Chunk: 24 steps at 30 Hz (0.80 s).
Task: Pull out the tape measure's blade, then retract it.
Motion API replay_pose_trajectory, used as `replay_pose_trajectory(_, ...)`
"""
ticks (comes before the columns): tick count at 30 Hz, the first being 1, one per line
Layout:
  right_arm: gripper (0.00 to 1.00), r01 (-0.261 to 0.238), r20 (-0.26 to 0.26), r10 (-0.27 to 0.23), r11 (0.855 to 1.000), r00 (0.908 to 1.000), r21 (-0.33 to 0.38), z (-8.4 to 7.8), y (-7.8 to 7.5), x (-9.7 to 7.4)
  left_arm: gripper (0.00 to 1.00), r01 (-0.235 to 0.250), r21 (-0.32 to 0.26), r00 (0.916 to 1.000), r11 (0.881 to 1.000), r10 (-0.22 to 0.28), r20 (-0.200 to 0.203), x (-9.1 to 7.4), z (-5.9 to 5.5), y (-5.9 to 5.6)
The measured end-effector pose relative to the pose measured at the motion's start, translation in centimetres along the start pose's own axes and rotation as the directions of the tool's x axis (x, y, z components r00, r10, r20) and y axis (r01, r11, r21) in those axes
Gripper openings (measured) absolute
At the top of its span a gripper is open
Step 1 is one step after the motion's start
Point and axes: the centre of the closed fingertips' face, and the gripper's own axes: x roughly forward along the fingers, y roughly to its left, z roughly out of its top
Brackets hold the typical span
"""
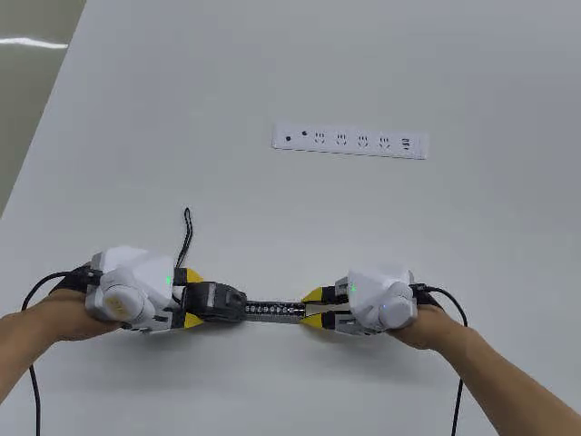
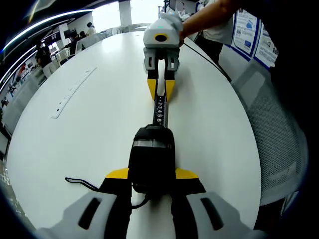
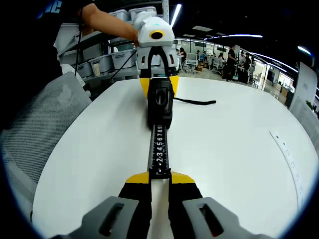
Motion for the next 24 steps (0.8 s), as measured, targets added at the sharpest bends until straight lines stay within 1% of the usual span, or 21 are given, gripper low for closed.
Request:
replay_pose_trajectory(14, 0.08, -0.001, -0.004, 0.001, 1.0, 1.0, 0.014, -1.3, 0.1, -1.2, 0.25, 0.007, 0.006, 0.9999, 1.0, -0.007, -0.012, 0.0, 0.0, 0.0)
replay_pose_trajectory(20, 0.08, 0.0, -0.007, 0.0, 1.0, 1.0, 0.023, -2.2, 0.2, -1.9, 0.25, 0.011, 0.005, 0.9998, 1.0, -0.011, -0.017, 0.0, 0.2, -0.1)
replay_pose_trajectory(24, 0.08, 0.001, -0.007, -0.001, 1.0, 1.0, 0.023, -2.4, 0.2, -2.1, 0.25, 0.012, 0.004, 0.9997, 1.0, -0.012, -0.02, 0.0, 0.2, -0.1)
